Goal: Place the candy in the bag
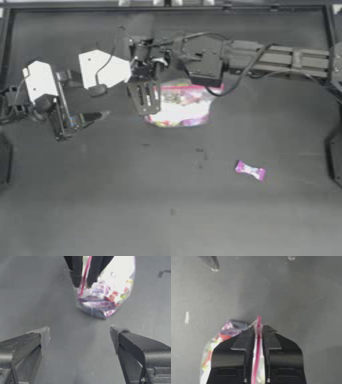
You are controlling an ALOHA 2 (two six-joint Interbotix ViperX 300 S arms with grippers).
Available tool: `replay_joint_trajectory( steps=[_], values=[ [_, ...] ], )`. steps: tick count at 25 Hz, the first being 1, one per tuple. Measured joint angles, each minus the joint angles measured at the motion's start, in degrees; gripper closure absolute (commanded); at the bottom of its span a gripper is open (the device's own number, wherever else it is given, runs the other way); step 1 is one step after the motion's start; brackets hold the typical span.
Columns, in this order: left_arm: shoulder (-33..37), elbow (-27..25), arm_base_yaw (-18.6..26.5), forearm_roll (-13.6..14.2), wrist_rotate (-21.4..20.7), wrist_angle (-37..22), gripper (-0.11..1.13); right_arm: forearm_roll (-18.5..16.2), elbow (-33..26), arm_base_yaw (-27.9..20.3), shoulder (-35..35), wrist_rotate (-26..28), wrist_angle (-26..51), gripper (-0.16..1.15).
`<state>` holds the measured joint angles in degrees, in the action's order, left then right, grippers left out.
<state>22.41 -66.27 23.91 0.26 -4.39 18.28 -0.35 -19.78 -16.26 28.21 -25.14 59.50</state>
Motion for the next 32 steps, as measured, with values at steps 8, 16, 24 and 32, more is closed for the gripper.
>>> replay_joint_trajectory(
  steps=[8,16,24,32],
  values=[
    [0.1,0.0,0.0,0.0,-0.1,0.0,0.01,0.1,-0.1,0.0,-0.3,0.0,0.4,0.55],
    [0.0,0.0,0.0,0.0,0.0,0.0,0.01,0.2,0.0,0.2,-1.0,0.0,0.9,0.55],
    [-0.9,0.2,-0.1,0.0,-0.1,0.1,0.01,0.8,1.4,0.3,-2.8,0.0,1.1,0.55],
    [-5.1,1.9,-1.1,0.0,-0.1,3.7,0.01,1.4,2.8,0.4,-4.0,0.0,1.0,0.55]
  ],
)
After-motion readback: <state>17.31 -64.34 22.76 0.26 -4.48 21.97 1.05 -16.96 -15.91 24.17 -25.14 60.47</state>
